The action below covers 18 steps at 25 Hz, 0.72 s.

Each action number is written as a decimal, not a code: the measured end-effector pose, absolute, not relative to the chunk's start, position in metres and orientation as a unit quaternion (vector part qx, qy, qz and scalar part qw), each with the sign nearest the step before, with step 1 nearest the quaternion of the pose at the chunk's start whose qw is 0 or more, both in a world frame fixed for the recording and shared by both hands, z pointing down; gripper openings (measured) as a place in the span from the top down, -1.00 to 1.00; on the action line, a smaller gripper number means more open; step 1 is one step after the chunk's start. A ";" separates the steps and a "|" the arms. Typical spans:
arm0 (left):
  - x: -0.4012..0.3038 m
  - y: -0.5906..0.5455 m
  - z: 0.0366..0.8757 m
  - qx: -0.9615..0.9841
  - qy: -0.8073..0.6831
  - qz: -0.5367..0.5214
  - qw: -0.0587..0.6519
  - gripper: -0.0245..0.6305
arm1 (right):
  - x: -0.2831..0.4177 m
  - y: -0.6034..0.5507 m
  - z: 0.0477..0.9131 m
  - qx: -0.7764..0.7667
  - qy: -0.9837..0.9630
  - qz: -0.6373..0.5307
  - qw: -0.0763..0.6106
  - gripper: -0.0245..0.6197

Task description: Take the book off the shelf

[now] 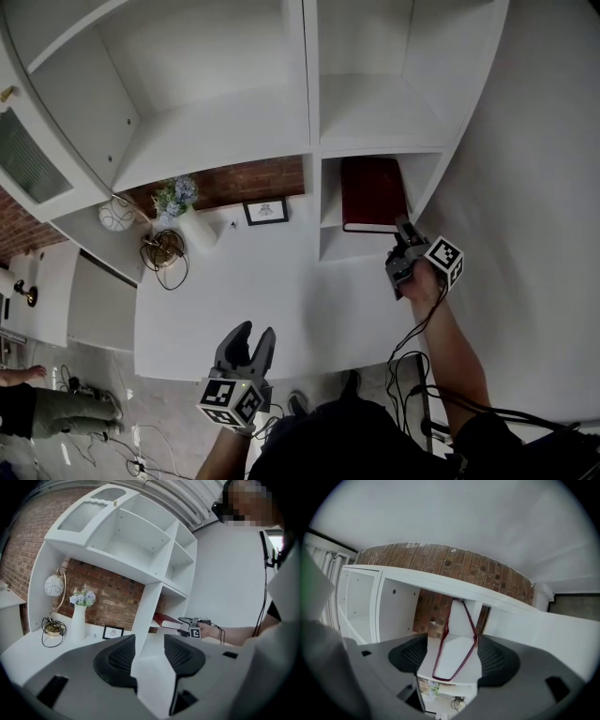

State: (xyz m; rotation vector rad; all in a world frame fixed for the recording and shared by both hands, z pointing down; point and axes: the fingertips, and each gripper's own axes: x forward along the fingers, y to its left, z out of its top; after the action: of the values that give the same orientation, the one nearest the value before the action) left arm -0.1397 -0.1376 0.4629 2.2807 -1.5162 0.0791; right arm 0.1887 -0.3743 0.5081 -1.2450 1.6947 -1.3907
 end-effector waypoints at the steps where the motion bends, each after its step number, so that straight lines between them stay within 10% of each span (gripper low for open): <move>1: -0.142 -0.137 0.463 0.814 -0.545 0.030 0.199 0.34 | 0.187 -0.377 0.509 -0.467 0.636 -0.530 0.311 -0.07; 18: -0.144 -0.129 0.476 0.825 -0.522 0.030 0.215 0.34 | 0.185 -0.337 0.513 -0.456 0.586 -0.562 0.363 0.23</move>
State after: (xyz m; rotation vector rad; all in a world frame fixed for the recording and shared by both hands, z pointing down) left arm -0.1437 -0.1289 0.4761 2.2870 -1.4465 0.0841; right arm 0.1847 -0.3367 0.5126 -1.1750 1.5084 -1.4476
